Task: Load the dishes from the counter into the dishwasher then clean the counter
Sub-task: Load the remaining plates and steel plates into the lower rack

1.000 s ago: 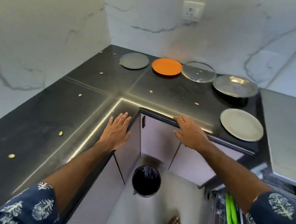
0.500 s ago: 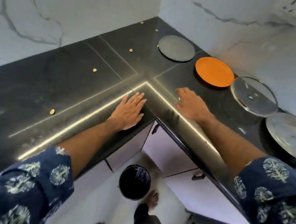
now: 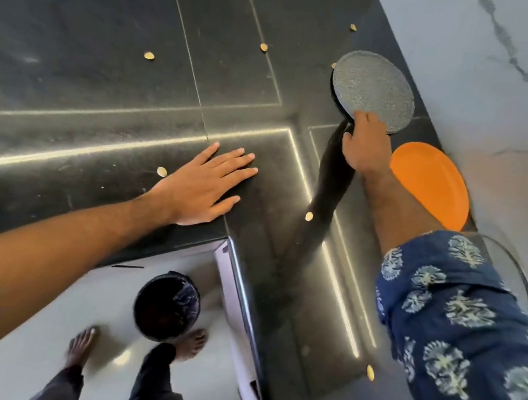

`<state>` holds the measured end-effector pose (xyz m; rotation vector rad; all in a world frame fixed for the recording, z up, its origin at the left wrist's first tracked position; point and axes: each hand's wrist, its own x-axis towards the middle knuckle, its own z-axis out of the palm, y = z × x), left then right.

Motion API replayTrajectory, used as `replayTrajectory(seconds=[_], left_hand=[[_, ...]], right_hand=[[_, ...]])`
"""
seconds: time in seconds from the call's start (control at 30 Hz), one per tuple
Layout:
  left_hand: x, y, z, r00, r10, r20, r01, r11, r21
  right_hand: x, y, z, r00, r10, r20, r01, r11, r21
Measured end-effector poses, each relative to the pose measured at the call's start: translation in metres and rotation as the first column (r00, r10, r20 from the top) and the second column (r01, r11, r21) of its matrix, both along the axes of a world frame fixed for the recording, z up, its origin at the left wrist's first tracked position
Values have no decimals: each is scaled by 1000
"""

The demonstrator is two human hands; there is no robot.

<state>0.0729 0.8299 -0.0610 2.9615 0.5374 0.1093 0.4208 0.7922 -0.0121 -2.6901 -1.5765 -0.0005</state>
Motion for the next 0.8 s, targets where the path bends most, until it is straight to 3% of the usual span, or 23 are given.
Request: replayTrajectory(seconds=[0.2, 0.43, 0.6, 0.67, 0.8], left_hand=[[0, 2, -2, 1000, 12, -8, -12, 1000, -1], [0, 1, 1, 1000, 13, -3, -13, 1000, -13], [0, 2, 3, 1000, 7, 13, -6, 998, -59], [-1, 2, 6, 1000, 8, 17, -6, 995, -95], [-4, 7, 16, 995, 31, 91, -1, 947, -322]], right_hand=[[17, 17, -7, 994, 79, 69, -85, 993, 79], [-17, 5, 13, 968, 215, 126, -207, 976, -74], [-40, -19, 55, 946, 243, 216, -275, 953, 130], [-59, -33, 78, 946, 279, 166, -310, 928, 208], [-123, -91, 113, 945, 295, 141, -324, 906, 272]])
